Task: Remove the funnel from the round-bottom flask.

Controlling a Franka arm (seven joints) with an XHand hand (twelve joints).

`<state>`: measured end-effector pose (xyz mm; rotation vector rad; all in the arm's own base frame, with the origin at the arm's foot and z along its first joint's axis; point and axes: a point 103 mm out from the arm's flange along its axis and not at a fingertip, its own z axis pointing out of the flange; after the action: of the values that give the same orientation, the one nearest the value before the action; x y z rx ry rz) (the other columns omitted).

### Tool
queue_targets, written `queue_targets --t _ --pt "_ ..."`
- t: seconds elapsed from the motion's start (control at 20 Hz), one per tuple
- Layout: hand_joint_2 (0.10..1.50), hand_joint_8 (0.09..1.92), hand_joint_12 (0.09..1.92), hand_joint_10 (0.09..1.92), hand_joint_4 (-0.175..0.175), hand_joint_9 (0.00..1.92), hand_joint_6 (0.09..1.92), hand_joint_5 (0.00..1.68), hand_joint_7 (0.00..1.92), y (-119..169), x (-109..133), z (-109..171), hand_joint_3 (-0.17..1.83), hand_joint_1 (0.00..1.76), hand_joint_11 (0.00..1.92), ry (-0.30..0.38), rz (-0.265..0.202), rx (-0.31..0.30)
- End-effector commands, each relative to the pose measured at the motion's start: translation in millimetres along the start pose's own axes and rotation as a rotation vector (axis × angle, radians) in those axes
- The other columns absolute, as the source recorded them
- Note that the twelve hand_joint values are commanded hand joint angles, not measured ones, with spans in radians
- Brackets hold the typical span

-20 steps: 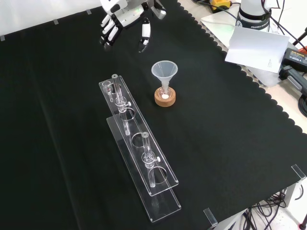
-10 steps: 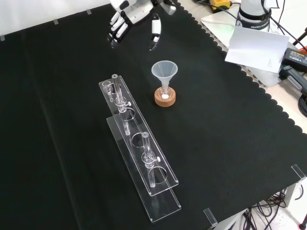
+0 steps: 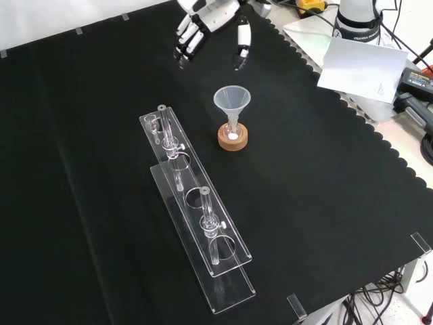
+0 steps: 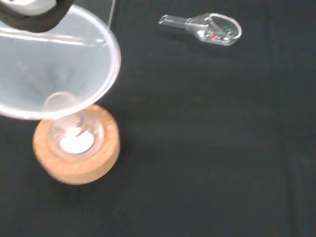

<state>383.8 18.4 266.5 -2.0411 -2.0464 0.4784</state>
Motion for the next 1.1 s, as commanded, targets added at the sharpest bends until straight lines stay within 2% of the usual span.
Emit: queue_targets --t 0.05,0.35,0.6,0.85,1.1 --pt "0.62 0.62 1.39 0.09 0.017 0.59 0.09 0.3 0.07 -10.3 20.3 6.9 0.37 0.65 0.33 -0.002 -0.043 0.056" --pt "0.63 0.56 1.42 0.09 0.028 0.49 0.09 0.21 0.0 -8.9 41.8 12.9 0.31 0.62 0.27 -0.035 -0.076 0.09" --pt "0.63 0.55 1.43 0.09 0.031 0.48 0.09 0.17 0.0 -6.1 48.5 13.5 0.28 0.59 0.27 -0.028 -0.089 0.111" --pt "0.63 0.5 1.43 0.09 0.034 0.45 0.09 0.13 0.0 -3.6 50.1 18.3 0.24 0.57 0.28 -0.049 -0.09 0.128" --pt "0.64 0.25 1.45 0.09 0.04 0.36 0.09 0.07 0.0 -2.5 48.2 24.1 0.21 0.55 0.25 -0.059 -0.091 0.146"
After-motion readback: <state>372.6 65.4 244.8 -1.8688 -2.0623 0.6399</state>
